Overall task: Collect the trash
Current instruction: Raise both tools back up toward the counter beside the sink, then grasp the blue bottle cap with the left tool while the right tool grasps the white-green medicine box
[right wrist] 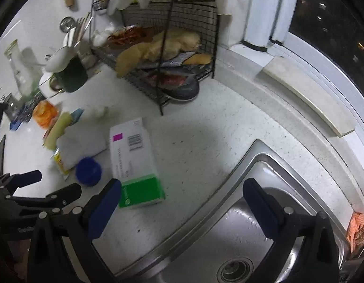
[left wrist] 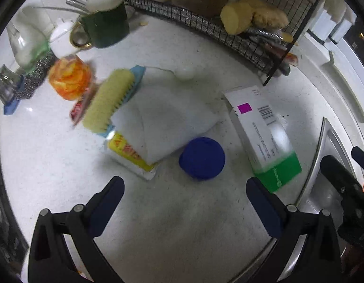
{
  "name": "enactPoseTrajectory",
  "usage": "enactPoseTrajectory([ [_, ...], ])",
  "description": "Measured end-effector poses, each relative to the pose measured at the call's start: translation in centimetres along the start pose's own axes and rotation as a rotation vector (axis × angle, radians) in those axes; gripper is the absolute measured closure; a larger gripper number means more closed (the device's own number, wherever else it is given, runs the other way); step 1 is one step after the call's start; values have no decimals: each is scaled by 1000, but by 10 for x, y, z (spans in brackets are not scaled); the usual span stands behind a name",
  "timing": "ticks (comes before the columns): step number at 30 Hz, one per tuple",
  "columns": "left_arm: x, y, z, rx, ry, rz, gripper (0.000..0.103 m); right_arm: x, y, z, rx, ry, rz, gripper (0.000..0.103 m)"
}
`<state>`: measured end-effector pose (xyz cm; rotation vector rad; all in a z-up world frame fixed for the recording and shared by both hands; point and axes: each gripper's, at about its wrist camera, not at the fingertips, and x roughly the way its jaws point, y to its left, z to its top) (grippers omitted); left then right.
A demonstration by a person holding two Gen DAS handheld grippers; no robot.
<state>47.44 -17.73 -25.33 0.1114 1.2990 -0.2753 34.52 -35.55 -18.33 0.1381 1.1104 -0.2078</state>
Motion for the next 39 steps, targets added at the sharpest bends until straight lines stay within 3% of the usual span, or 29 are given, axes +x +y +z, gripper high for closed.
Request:
enactPoseTrajectory([
  [5, 25, -1, 7, -18, 33, 3, 2, 20, -2, 4, 10, 36, 16, 1],
  [9, 34, 5, 12, -60, 30, 6, 13, 26, -6, 6, 14, 48, 18, 1],
  [13, 37, 5, 16, -40, 24, 29, 20, 33, -6, 8, 15, 59, 23, 1],
  [16, 34, 4, 17, -36, 12, 13, 30, 34, -4, 10, 17, 61, 30, 0],
  [21, 23, 11, 9, -64, 14, -36, 62, 32, 2, 10, 6, 59, 35, 0],
  [24, 22, 11, 4, -58, 20, -62, 62, 31, 7, 8, -8, 64, 40, 0],
  [32, 7, 28, -23, -74, 7, -58, 62, 39, 29, 7, -81, 96, 88, 1],
  [39, 7, 44, -28, -95, -14, -29, 62, 59, 50, 9, -143, 138, 110, 1],
])
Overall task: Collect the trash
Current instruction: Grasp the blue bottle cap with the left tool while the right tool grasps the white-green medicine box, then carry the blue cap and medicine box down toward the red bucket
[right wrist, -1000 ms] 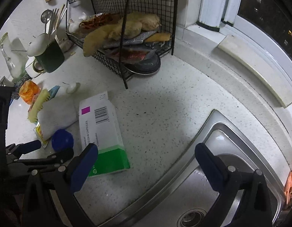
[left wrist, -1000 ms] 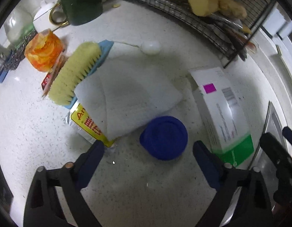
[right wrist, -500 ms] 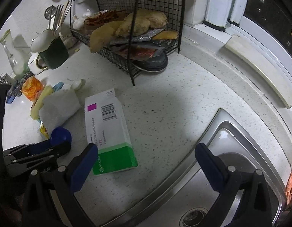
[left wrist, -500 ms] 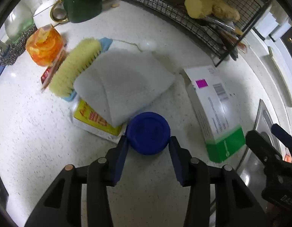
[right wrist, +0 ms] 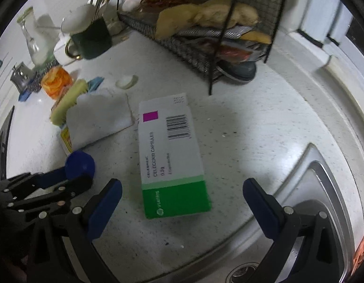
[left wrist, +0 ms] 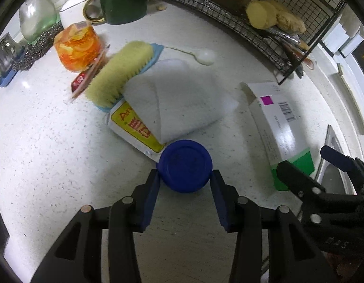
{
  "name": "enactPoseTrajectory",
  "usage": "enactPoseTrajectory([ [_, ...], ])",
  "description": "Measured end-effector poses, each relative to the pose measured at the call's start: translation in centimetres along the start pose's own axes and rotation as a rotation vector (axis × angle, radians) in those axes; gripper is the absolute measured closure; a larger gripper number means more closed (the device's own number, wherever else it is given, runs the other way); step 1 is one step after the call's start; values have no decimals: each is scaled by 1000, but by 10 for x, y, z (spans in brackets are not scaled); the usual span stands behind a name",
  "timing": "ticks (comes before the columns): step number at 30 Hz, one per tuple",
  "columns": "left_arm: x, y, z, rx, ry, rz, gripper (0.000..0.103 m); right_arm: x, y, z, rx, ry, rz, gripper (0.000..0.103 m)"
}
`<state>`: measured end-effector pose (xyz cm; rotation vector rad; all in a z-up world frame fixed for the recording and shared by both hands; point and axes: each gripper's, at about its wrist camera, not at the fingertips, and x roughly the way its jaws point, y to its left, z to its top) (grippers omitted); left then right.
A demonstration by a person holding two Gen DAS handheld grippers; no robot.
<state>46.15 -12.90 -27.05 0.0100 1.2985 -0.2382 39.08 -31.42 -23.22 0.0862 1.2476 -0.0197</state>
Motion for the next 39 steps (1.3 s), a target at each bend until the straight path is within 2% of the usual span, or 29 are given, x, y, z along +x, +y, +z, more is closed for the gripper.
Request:
enactPoseTrajectory([
  [6, 2, 5, 6, 9, -12, 23, 62, 20, 3, -1, -4, 36, 10, 1],
  [7, 3, 5, 16, 11, -11, 23, 62, 22, 3, -1, -2, 37, 11, 1],
  [12, 4, 6, 16, 18, -21, 23, 62, 26, 8, -3, -26, 21, 5, 22],
  [14, 3, 7, 12, 10, -22, 17, 62, 24, 11, -5, -39, 6, -3, 45],
  [19, -7, 2, -5, 5, -25, 6, 62, 16, 14, -15, -28, 14, 10, 45],
  [26, -40, -2, -28, 41, -58, -16, 64, -23, 22, -38, 6, -20, 16, 45],
  [29, -56, 2, -40, 45, -65, -40, 84, -44, 22, -51, 21, -38, 19, 45],
  [33, -79, 2, -57, 57, -96, -39, 84, -70, 30, -65, 33, -57, 25, 45],
  [36, -97, 5, -71, 66, -115, -38, 90, -84, 46, -76, 26, -73, 12, 45],
  [39, -120, 11, -88, 61, -136, -61, 90, -100, 53, -88, 37, -90, 15, 45],
])
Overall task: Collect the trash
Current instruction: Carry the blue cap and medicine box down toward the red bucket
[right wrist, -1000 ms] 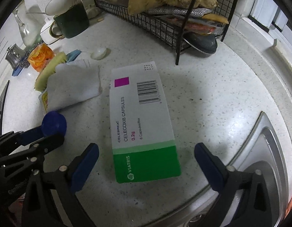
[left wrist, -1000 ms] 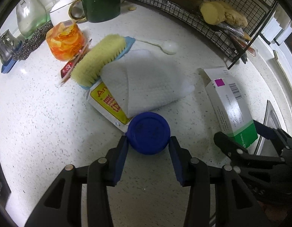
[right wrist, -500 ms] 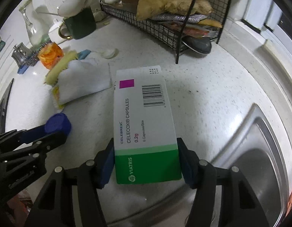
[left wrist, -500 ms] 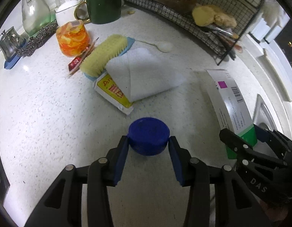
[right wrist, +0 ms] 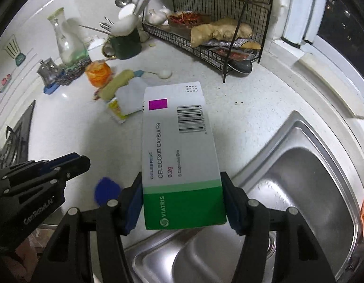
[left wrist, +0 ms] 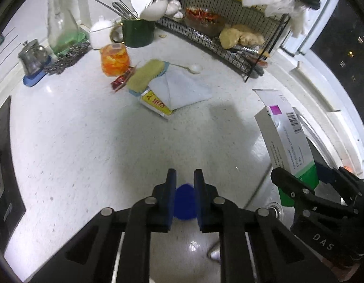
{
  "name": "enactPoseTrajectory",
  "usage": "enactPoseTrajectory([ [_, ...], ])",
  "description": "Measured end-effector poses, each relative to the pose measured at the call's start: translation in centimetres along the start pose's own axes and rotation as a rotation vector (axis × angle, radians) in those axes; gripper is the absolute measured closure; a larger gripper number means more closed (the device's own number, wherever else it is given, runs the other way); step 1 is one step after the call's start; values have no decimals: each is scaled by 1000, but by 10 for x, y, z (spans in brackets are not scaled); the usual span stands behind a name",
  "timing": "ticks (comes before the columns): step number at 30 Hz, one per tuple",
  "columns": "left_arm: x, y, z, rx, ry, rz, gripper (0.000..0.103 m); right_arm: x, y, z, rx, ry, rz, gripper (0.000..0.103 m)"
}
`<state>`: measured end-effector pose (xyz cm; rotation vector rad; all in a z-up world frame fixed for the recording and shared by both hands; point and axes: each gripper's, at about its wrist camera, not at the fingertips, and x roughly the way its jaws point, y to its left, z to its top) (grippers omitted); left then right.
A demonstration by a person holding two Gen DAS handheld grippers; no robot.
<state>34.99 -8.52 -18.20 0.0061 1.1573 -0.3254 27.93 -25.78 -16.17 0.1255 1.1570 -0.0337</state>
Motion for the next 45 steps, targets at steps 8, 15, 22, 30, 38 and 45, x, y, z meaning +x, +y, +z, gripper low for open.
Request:
enactPoseTrajectory([
  [8, -36, 15, -40, 6, -24, -36, 90, -44, 20, -38, -15, -54, -18, 45],
  [15, -28, 25, -63, 8, 22, -52, 90, -43, 30, -63, -14, -44, -30, 45],
  [22, -8, 22, -68, 7, 61, -80, 90, -34, 29, -71, -16, -18, -32, 45],
  [30, 27, 18, -53, 26, 116, -17, 63, -15, 14, -62, -8, 16, -29, 45],
  [38, 56, 26, -38, 48, 132, 73, 43, 10, 8, -50, -27, 56, -7, 45],
  [45, 71, 39, -29, -24, 140, 103, 41, 22, 6, -37, -55, 73, 13, 45],
])
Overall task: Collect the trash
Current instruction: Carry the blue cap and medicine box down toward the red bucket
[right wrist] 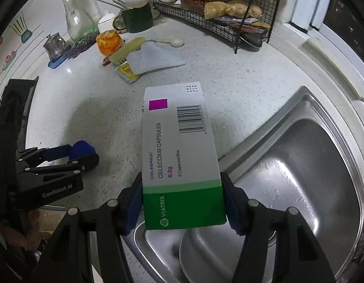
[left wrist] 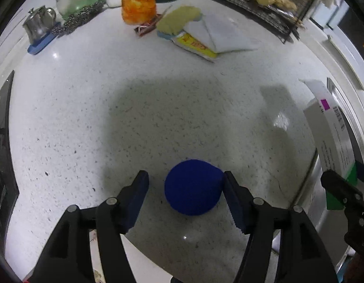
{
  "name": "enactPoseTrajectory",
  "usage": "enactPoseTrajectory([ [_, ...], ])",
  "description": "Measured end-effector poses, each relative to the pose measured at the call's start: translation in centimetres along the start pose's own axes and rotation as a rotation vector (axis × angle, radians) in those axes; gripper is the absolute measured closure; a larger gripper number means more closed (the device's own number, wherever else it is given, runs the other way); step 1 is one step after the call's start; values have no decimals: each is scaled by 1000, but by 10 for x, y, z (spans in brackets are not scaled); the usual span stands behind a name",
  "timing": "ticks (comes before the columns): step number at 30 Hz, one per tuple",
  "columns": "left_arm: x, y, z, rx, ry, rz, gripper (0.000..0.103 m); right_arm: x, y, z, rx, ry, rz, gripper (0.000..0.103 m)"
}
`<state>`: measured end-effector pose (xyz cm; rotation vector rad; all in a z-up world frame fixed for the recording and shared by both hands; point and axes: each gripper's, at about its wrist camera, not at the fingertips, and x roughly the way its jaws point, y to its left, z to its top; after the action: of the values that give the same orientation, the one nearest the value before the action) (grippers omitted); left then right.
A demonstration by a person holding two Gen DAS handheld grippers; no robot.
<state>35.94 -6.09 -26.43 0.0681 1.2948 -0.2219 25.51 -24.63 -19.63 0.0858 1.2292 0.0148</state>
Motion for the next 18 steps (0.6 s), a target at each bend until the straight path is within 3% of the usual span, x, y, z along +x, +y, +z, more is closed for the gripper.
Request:
enactPoseTrajectory([
  [2, 1, 0, 2, -12, 1, -1, 43, 2, -1, 2, -5, 3, 2, 45],
  [5, 0, -3, 2, 8, 8, -2, 57, 3, -1, 3, -9, 7, 8, 45],
  [11, -6, -3, -9, 12, 6, -16, 57, 0, 5, 5, -25, 7, 21, 45],
  [18, -47, 7, -29, 9, -61, -21, 57, -23, 18, -7, -42, -24, 20, 45],
])
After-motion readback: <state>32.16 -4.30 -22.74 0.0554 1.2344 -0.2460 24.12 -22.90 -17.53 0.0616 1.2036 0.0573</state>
